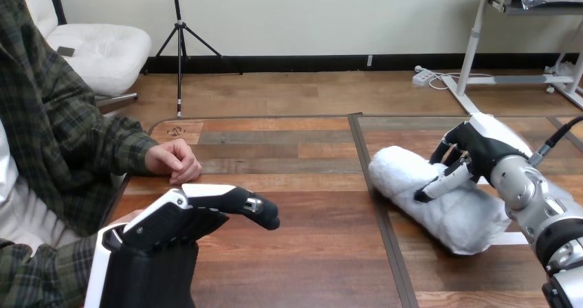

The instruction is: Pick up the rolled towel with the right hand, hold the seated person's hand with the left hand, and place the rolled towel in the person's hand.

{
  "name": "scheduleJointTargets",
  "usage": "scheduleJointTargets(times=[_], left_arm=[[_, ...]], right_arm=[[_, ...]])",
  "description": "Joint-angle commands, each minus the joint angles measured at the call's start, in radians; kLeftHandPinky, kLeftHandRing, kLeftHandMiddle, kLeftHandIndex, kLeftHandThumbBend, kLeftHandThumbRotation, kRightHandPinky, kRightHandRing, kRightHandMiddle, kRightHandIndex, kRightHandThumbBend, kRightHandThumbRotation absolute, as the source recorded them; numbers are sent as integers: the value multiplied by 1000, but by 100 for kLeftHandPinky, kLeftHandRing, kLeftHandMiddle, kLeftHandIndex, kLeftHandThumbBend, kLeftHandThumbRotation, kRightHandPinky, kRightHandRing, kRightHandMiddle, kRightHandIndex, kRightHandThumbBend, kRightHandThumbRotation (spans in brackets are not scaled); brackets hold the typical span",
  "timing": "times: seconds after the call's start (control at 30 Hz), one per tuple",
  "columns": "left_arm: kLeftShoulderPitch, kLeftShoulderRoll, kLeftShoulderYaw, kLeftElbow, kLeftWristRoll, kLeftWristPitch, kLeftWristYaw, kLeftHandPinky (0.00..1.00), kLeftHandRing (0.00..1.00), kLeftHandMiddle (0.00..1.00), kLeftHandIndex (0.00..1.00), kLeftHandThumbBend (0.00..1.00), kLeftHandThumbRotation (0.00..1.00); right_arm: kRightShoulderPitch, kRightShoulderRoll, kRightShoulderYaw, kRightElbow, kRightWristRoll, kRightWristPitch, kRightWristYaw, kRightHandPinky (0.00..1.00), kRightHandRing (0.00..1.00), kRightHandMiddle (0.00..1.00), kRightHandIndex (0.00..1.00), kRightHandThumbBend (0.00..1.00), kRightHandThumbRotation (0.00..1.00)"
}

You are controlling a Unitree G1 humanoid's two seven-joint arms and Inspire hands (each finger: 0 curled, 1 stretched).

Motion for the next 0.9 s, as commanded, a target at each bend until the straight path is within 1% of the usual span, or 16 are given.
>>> scheduleJointTargets(times=[0.0,0.03,0.13,0.23,0.33,0.43,0.53,0.63,0.7,0.87], left_arm=[[-36,-32,1,-33,6,-9,12,53,55,60,59,83,67],[-36,-33,1,-33,7,-8,13,53,55,60,59,83,67],[-46,-25,-2,-29,4,-9,8,53,55,60,59,82,67],[-44,-18,-7,-38,-4,10,8,53,55,60,59,82,66],[-53,-30,-1,-22,7,-6,11,53,55,60,59,83,66],[-68,-32,7,-4,17,-32,6,53,54,59,59,83,66],[-64,-25,-3,-7,3,-17,5,52,54,59,59,83,66],[-67,-15,2,-4,9,-14,0,53,54,60,60,84,67],[-66,-19,0,-7,5,-6,3,53,54,60,60,85,67],[-70,-22,0,1,3,-7,2,53,53,59,59,86,66]], right_arm=[[11,22,-16,-20,20,-38,21,39,41,46,44,92,0],[11,22,-15,-20,19,-41,21,39,41,46,44,92,0],[16,21,-34,-23,43,-63,30,38,41,46,44,92,0],[18,16,-24,-26,37,-79,33,38,41,46,44,91,0],[22,14,-37,-30,54,-98,43,39,42,45,43,91,0],[26,11,-42,-34,59,-121,45,41,42,45,43,91,0],[28,7,-49,-38,65,-144,60,42,43,45,43,90,0],[30,5,-55,-42,72,-160,62,41,43,44,43,90,0],[33,2,-59,-46,79,-181,65,41,43,44,42,90,0],[35,-3,-65,-54,90,-208,72,41,43,44,42,90,0]])
